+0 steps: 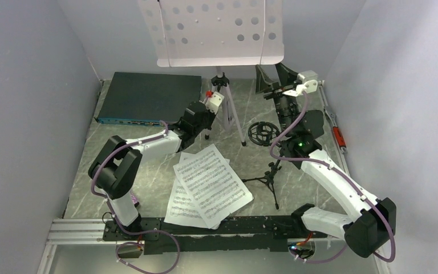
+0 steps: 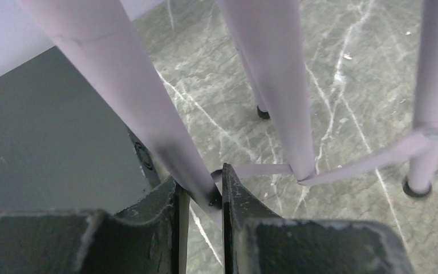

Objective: Set up the instrument practice props

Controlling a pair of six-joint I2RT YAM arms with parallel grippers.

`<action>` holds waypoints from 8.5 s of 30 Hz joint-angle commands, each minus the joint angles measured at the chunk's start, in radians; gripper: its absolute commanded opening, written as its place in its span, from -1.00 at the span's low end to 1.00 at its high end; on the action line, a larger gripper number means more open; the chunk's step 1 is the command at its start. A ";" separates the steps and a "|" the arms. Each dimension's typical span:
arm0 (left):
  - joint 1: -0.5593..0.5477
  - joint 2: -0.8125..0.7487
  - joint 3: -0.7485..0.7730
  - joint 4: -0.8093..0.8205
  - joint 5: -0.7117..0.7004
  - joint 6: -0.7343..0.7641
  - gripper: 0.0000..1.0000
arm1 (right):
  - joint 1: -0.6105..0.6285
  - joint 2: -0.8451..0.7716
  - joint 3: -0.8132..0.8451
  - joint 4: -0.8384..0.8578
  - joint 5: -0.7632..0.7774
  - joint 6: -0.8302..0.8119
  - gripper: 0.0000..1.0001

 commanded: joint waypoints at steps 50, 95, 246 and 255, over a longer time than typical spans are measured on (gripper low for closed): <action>-0.060 0.027 -0.046 -0.259 -0.117 0.162 -0.95 | -0.326 -0.268 -0.280 -0.460 -0.286 0.387 0.98; -0.078 0.048 -0.062 -0.233 -0.087 0.123 -0.95 | -0.339 -0.557 -0.060 -1.417 -0.635 0.438 0.81; -0.091 0.036 -0.117 -0.177 -0.024 0.038 -0.95 | -0.073 -0.524 -0.628 -0.710 -0.047 0.713 0.98; -0.093 0.038 -0.123 -0.166 -0.003 0.034 -0.95 | -0.246 -0.196 -0.611 -0.270 -0.443 0.591 0.98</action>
